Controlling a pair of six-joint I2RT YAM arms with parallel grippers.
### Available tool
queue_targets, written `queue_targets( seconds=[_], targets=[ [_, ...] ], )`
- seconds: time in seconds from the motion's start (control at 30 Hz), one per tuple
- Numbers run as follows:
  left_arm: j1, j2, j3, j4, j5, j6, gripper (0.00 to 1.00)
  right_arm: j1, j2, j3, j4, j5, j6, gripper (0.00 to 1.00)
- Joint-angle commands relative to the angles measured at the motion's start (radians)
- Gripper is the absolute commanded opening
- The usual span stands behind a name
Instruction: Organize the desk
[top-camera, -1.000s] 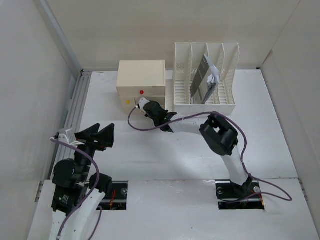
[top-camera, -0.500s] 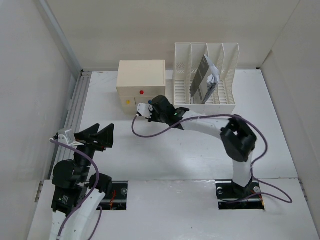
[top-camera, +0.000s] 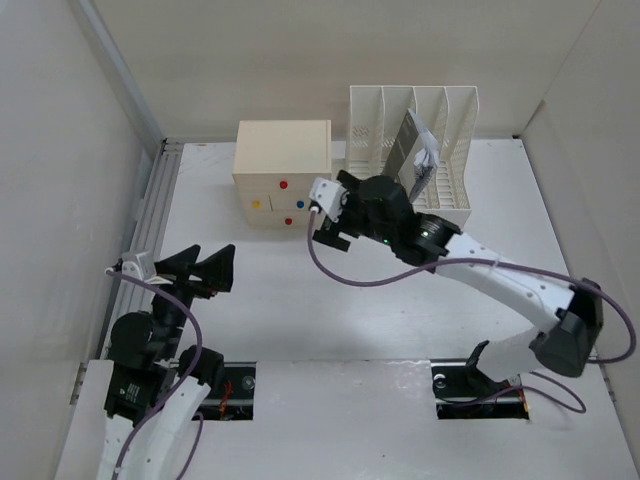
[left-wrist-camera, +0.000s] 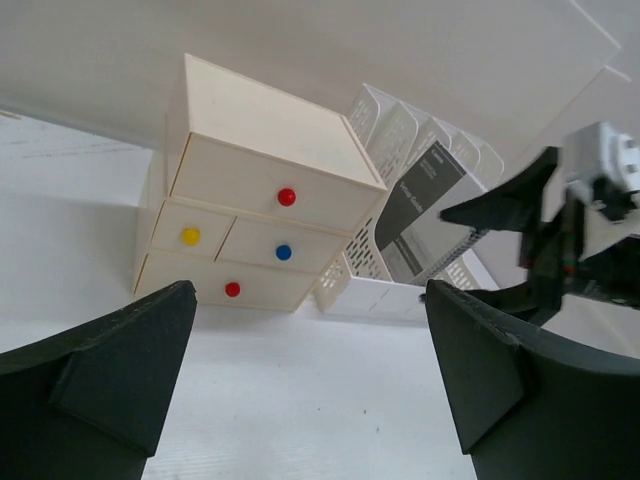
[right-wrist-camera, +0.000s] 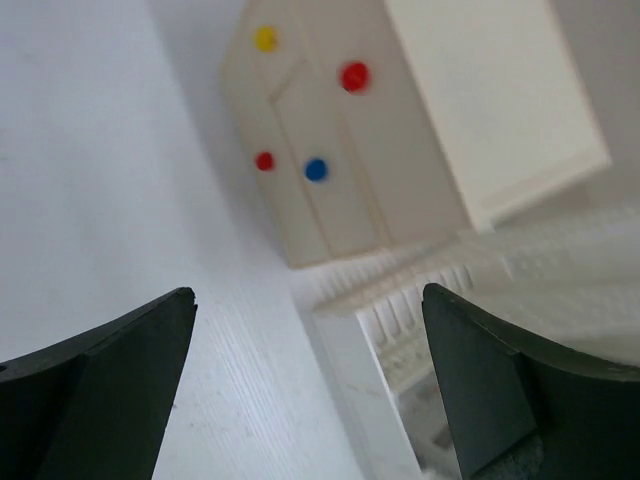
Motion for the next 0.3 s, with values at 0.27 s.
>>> queue_targets(
  seconds=[0.27],
  targets=[
    [-0.004, 0.207, 0.016, 0.142, 0.061, -0.029, 0.99, -0.135, -0.332, -0.236, 0.213, 0.292, 0.201, 1.00]
  ],
)
